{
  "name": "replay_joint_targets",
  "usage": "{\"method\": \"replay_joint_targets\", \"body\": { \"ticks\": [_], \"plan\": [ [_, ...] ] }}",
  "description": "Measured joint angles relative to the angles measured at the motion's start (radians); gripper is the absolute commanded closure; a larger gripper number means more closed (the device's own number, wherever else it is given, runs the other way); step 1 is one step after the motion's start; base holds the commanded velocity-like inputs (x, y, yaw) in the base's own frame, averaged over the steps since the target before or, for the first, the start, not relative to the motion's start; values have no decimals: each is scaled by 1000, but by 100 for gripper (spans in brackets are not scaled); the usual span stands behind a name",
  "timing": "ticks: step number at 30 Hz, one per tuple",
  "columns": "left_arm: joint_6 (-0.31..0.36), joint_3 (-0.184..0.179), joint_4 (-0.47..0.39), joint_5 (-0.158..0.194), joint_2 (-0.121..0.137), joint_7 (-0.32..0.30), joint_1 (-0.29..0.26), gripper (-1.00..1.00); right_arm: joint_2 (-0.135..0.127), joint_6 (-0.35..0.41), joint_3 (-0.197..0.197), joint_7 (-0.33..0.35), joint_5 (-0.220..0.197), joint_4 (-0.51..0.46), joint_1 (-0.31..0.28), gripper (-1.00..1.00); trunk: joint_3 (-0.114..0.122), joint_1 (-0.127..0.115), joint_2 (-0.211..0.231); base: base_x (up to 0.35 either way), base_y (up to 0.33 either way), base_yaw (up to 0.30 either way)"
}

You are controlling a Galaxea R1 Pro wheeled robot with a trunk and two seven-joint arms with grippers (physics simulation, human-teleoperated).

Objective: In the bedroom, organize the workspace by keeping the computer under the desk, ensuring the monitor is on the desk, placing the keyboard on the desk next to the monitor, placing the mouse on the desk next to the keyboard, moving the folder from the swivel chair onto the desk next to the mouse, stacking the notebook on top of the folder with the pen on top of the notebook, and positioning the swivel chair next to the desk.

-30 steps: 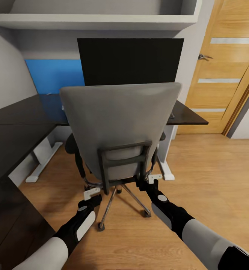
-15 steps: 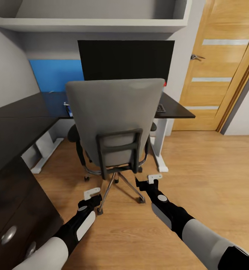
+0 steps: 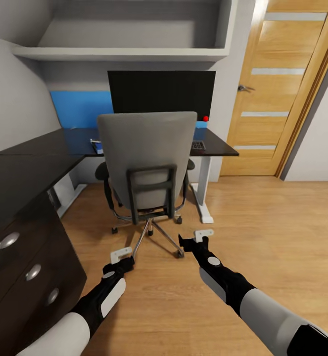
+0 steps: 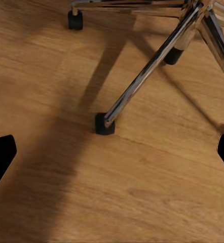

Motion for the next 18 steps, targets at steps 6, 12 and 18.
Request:
{"method": "replay_joint_targets", "body": {
  "ticks": [6, 12, 18],
  "plan": [
    [0, 1, -1, 2, 1, 0, 0, -100, 0, 0, 0, 1, -1, 0, 0, -100, 23, -3, 1, -291, -11, 0],
    [0, 0, -6, 2, 2, 2, 0, -100, 3, 4, -3, 0, -5, -2, 0, -100, 43, -23, 36, -75, -2, 0],
    [1, 2, -8, 3, 2, 4, 0, -100, 3, 4, -3, -1, -3, -4, 0, -100, 62, -46, 78, -9, 0, 0]
  ]
}}
